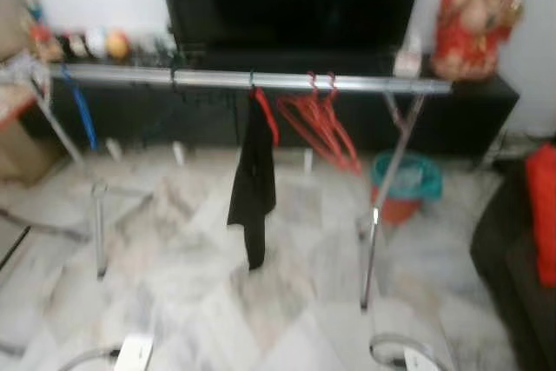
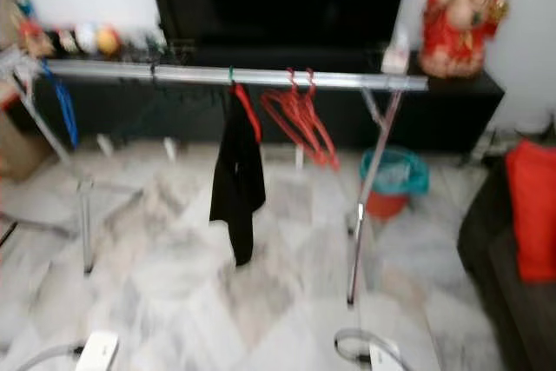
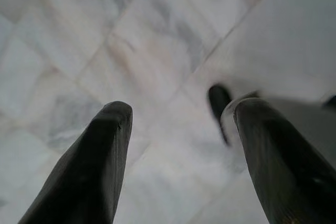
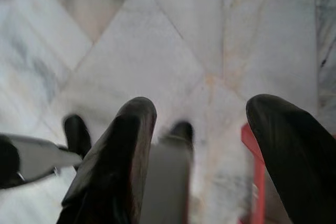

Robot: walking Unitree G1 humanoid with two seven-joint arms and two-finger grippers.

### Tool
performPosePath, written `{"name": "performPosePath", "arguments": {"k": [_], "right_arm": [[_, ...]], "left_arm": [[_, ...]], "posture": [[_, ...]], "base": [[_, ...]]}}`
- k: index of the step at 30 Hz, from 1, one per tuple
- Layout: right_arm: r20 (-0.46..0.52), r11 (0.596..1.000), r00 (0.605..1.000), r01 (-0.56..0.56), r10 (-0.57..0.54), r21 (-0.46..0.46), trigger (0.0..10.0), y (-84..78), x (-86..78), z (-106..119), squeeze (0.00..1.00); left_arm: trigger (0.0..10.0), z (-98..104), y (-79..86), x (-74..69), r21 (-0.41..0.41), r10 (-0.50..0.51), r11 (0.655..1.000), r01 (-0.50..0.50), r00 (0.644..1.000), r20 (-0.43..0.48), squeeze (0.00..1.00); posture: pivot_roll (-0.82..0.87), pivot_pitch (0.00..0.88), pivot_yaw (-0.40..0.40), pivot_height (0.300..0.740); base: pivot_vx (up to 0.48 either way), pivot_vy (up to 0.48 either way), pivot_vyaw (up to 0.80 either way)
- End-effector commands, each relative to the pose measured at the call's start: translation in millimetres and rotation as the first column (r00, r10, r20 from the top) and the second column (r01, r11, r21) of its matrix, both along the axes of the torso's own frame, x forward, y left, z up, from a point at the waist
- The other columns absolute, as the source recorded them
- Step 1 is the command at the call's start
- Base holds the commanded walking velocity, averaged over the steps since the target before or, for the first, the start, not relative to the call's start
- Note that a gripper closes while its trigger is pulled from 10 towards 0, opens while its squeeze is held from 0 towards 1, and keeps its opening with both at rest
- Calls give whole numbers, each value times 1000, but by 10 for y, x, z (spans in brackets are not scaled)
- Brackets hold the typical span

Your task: Hang hanger

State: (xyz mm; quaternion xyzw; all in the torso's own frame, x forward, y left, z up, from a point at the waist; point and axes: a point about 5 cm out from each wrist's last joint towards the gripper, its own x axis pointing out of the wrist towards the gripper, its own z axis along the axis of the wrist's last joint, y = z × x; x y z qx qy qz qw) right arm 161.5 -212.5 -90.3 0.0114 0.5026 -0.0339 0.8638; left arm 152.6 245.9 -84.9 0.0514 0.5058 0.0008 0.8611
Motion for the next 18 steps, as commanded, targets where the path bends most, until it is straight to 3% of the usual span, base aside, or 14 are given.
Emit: {"name": "performPosePath", "arguments": {"k": [1,18], "right_arm": [[-21,1000,1000,10,-10,-1,10000,-14,-72,-27,0],[-22,1000,1000,8,-8,-2,10000,-2,-74,-31,0]], "left_arm": [[10000,25,-5,65,3,-15,1000,15,1000,12,0],[10000,27,-2,66,9,-40,999,40,999,7,0]], "posture": [[-26,0,71,740],[-39,0,84,740]], "base": [[0,0,-744],[0,0,-743]]}}
